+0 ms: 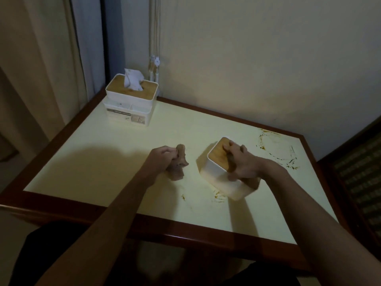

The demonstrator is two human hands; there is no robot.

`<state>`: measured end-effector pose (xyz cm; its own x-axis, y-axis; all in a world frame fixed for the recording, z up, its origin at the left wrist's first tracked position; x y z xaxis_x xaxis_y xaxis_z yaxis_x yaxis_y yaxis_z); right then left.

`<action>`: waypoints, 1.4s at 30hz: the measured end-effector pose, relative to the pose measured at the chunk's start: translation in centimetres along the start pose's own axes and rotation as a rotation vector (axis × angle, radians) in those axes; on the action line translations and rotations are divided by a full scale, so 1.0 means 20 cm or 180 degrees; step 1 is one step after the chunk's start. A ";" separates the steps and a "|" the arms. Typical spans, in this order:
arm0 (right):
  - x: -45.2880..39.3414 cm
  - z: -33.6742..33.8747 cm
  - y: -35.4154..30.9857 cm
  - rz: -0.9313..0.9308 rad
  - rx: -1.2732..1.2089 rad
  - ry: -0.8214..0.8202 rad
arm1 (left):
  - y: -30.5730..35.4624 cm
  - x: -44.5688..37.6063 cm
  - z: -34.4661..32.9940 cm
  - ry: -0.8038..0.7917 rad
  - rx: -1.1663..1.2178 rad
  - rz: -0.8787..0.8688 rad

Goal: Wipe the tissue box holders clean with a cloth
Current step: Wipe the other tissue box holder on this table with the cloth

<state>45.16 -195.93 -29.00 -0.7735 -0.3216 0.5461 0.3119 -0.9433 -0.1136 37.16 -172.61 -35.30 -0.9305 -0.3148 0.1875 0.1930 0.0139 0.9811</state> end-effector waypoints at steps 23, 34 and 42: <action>0.15 0.05 0.01 0.0337 -0.1720 0.1413 | -0.04 0.06 -0.20 -0.0645 0.0109 -0.0185; -0.04 -0.08 0.09 -0.0249 -0.0472 0.0667 | 0.12 -0.06 -0.42 -0.0007 0.0230 -0.0696; -0.07 -0.07 0.10 -0.0276 -0.0387 0.0383 | -0.12 0.34 -0.56 0.0296 0.0876 -0.0521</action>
<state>46.10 -197.43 -31.17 -0.8572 -0.2394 0.4559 0.1780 -0.9685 -0.1739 33.78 -185.40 -36.80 -0.9073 -0.4191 0.0335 -0.0599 0.2077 0.9764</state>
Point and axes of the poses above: each hand's wrist, its own x-axis away from the middle knuckle, its own z-axis out of the back of the hand, y = z × x, the point moved 5 cm from there along -x, towards the middle knuckle, and after that the axes turned 6 degrees about -z, right-handed, at the moved point
